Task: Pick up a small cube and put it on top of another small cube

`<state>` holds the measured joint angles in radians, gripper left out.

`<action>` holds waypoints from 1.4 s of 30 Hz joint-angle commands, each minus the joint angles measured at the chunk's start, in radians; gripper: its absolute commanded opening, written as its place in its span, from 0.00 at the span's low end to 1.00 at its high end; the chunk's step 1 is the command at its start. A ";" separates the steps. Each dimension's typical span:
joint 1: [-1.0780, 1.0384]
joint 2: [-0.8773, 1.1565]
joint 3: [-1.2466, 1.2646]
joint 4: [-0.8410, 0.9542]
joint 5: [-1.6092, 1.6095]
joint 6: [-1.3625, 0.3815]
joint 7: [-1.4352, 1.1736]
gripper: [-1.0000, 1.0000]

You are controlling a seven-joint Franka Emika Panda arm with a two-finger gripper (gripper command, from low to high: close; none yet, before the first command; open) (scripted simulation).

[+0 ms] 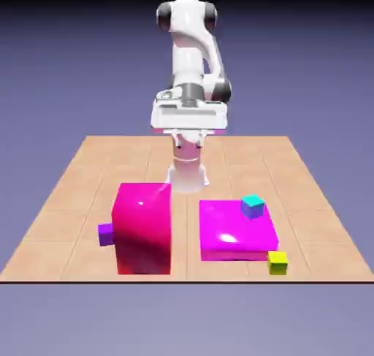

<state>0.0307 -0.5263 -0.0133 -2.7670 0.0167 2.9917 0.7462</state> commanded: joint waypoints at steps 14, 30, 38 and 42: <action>0.217 0.507 -0.155 0.500 0.194 -0.525 0.060 0.50; 0.465 1.087 -0.332 1.071 0.416 -1.126 0.128 0.50; 0.589 1.377 -0.421 1.356 0.527 -1.426 0.163 0.50; 0.651 1.522 -0.465 1.499 0.582 -1.576 0.180 0.50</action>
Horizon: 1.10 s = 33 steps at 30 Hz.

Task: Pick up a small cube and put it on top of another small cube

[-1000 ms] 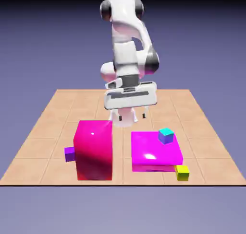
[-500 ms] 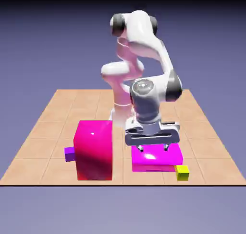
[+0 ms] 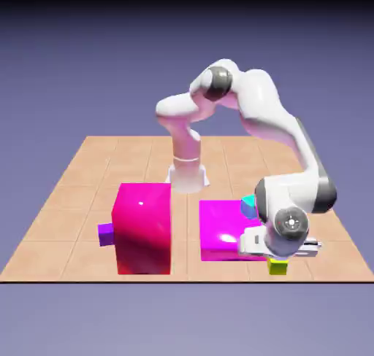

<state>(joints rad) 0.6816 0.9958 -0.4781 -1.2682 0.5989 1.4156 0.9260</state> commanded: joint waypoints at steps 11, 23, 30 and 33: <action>0.034 0.015 0.004 -0.073 0.020 0.067 -0.021 0.00; 0.156 -0.095 -0.298 -0.297 0.292 0.326 -0.418 0.00; 0.260 -0.185 -0.541 -0.547 0.535 0.573 -0.695 0.00; 0.301 -0.225 -0.645 -0.656 0.639 0.677 -0.809 0.00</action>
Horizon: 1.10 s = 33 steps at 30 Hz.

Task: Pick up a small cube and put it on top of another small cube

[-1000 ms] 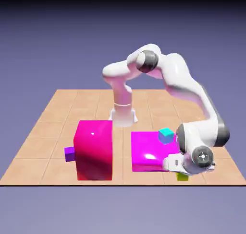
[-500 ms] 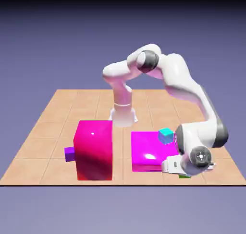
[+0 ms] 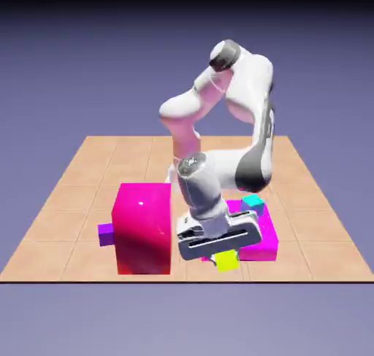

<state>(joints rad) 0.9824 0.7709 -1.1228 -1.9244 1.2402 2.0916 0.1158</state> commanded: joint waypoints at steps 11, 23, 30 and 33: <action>0.148 -0.146 -0.380 -0.399 0.377 0.382 -0.417 0.00; -0.250 -0.214 -0.238 -0.429 0.210 0.183 0.018 0.00; -0.489 -0.227 -0.098 -0.379 0.058 0.011 0.322 0.00; -0.592 -0.232 -0.038 -0.357 -0.008 -0.062 0.453 0.00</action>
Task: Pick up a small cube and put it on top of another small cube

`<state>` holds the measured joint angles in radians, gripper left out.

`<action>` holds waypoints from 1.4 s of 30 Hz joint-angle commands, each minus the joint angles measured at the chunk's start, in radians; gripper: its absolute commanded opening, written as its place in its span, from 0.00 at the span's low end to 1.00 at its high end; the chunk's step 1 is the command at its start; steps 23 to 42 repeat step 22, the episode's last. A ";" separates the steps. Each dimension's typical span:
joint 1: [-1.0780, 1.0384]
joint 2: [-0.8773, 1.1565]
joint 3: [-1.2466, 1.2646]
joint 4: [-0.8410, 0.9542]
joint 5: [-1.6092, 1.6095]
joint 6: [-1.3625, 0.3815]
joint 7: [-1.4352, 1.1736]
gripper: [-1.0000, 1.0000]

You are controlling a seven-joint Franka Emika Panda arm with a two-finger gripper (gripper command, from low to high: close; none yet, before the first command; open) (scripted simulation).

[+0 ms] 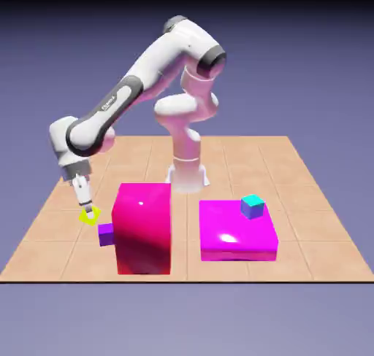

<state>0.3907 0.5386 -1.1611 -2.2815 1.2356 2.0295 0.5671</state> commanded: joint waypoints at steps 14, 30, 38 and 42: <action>-0.410 -0.026 0.220 0.077 -0.238 -0.306 0.563 0.00; -0.410 -0.026 0.220 0.077 -0.238 -0.306 0.563 1.00; -0.410 -0.026 0.220 0.077 -0.238 -0.306 0.563 1.00; -0.410 -0.026 0.220 0.077 -0.238 -0.306 0.563 1.00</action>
